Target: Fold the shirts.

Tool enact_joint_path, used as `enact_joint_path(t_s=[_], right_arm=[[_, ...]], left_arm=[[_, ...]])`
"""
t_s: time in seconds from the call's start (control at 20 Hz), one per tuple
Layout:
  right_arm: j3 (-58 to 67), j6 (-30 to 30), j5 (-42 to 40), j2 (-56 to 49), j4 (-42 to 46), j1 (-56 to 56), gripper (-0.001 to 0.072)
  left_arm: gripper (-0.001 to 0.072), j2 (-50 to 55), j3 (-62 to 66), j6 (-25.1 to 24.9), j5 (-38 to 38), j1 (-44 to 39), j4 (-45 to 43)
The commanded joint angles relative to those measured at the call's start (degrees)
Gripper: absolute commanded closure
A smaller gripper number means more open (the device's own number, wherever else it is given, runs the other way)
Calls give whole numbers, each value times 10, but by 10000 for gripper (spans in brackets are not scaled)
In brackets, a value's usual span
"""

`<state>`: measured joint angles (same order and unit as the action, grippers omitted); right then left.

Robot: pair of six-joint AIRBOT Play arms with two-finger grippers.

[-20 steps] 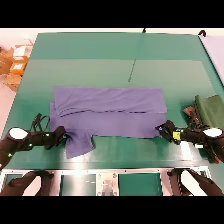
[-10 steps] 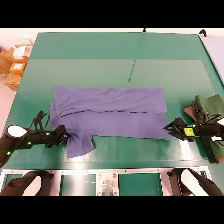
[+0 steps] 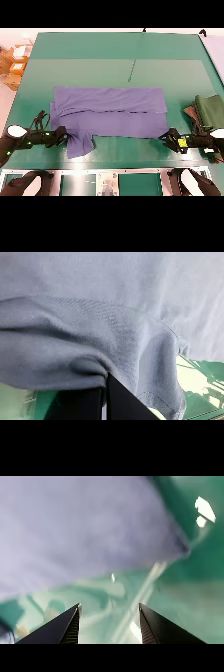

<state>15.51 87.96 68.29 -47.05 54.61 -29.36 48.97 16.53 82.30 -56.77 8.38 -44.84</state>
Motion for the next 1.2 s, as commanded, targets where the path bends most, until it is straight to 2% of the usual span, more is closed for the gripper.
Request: enact_joint_path(t_s=[0.0,0.15,0.4,0.5,0.55,0.6,0.75,0.85,0.95,1.05,1.15], right_arm=[[-29,5,-120,3,-50,0,277],[-32,5,-172,1,-108,5,261],[-41,16,-205,-7,-139,59,273],[-49,16,-214,-7,-149,77,434],[-51,16,-214,-7,-153,80,482],[-51,13,-212,-6,-150,83,696],[-28,-2,-154,-5,-114,69,697],[21,1,-75,6,-42,42,697],[74,17,3,27,27,14,698],[110,23,52,39,51,6,698],[128,23,78,40,48,7,697]], left_arm=[[683,0,1,-3,0,0,1],[683,0,1,-9,2,0,1],[683,0,1,-10,2,0,3],[682,0,1,-18,2,0,3],[683,0,1,-19,2,0,3],[683,0,2,-26,2,0,3],[685,-6,38,-36,-48,0,-2],[685,-35,83,-1,-105,0,-37],[685,-80,128,56,-162,0,-94],[685,-104,162,84,-208,0,-134],[685,-106,188,88,-242,0,-137]])
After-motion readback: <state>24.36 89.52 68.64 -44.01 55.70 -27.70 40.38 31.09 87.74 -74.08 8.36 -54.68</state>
